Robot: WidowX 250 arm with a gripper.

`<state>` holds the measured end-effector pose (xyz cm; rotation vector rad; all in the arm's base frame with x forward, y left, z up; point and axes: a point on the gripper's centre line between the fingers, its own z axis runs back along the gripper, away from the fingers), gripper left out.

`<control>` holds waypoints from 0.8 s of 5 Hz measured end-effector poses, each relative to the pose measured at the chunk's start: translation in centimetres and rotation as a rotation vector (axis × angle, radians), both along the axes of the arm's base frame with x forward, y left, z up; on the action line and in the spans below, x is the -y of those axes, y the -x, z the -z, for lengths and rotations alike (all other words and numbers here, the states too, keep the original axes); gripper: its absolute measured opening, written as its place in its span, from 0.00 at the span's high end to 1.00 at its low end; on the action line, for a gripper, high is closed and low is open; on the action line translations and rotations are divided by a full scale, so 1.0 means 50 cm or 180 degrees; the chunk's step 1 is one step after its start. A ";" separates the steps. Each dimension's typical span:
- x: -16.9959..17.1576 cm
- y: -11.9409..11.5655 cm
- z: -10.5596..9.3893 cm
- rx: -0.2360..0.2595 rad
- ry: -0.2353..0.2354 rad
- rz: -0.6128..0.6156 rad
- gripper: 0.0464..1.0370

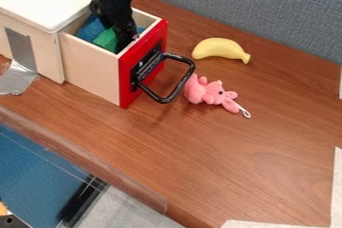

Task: Take the green thing out of the drawer and put it on the top of the table

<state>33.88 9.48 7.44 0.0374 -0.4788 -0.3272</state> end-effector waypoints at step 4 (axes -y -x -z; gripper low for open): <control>0.038 0.015 -0.164 0.0373 0.0454 0.0106 0.43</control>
